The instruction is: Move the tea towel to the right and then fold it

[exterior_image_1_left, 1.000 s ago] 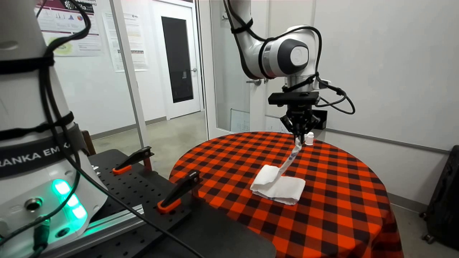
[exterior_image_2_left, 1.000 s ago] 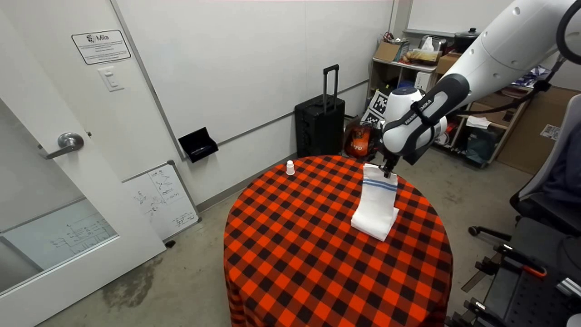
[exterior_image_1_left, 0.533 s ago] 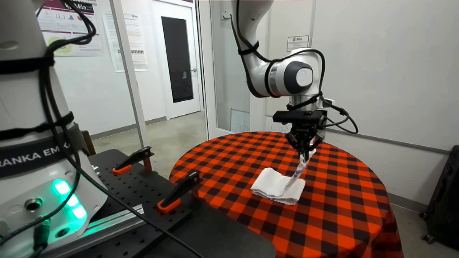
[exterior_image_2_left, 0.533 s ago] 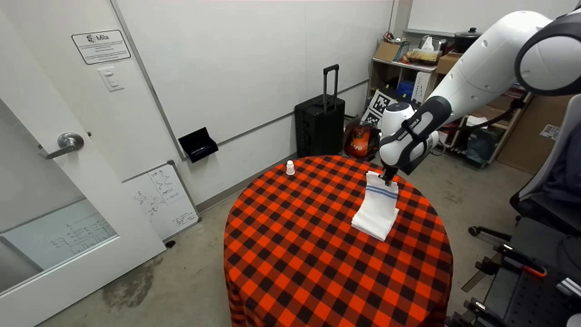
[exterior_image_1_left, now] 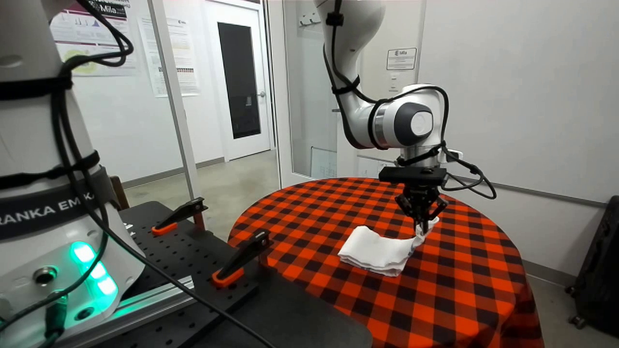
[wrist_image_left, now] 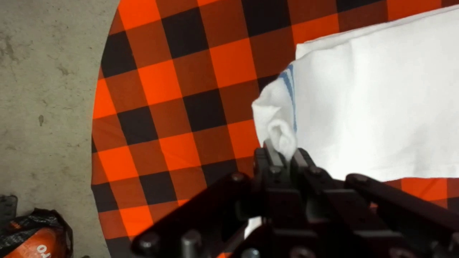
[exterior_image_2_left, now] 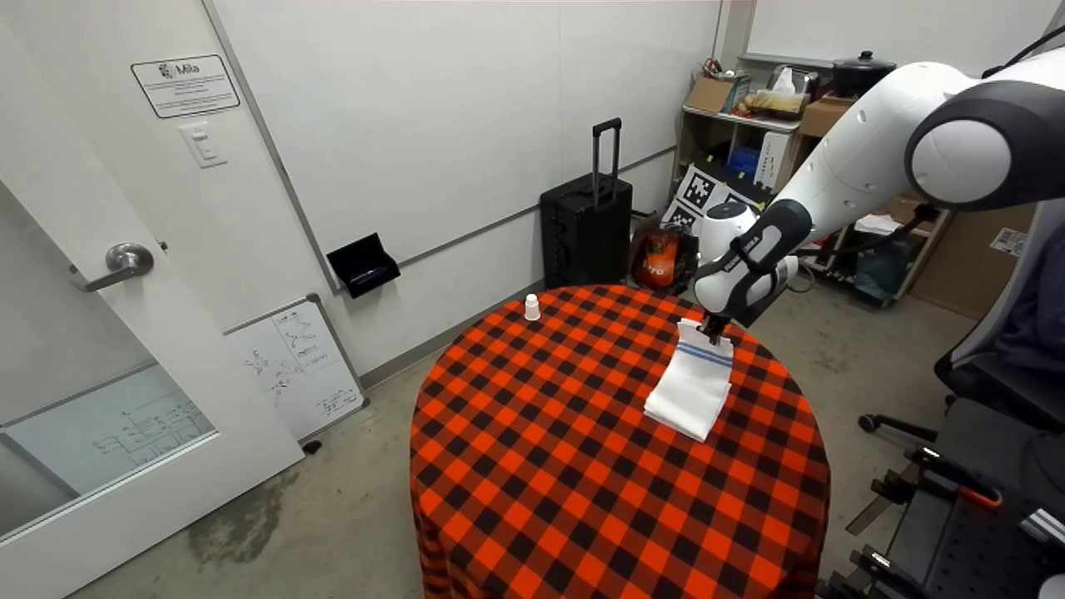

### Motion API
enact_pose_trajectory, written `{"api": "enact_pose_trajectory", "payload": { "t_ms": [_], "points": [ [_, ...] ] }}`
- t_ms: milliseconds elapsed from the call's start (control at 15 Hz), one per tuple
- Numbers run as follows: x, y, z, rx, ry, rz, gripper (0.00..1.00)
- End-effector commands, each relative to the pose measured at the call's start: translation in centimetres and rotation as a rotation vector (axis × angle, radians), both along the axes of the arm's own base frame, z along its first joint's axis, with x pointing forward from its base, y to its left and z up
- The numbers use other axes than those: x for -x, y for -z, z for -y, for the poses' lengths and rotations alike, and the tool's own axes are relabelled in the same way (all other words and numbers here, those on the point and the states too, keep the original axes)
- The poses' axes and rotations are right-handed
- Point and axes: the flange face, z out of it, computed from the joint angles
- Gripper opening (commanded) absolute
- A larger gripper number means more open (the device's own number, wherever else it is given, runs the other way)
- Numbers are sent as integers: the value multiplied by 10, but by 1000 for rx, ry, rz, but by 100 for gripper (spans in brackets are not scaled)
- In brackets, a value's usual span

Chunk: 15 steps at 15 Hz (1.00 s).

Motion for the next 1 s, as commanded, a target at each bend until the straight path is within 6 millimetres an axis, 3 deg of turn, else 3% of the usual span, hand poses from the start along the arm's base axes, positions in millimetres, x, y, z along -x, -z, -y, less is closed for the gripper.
{"api": "enact_pose_trajectory", "payload": {
  "t_ms": [0, 400, 533, 933],
  "points": [
    [-12, 6, -23, -52, -41, 2, 2],
    [-12, 21, -106, -236, -178, -54, 2],
    [-8, 26, -125, -267, -226, -77, 2],
    [11, 45, -143, -309, -305, -153, 2]
  ]
}}
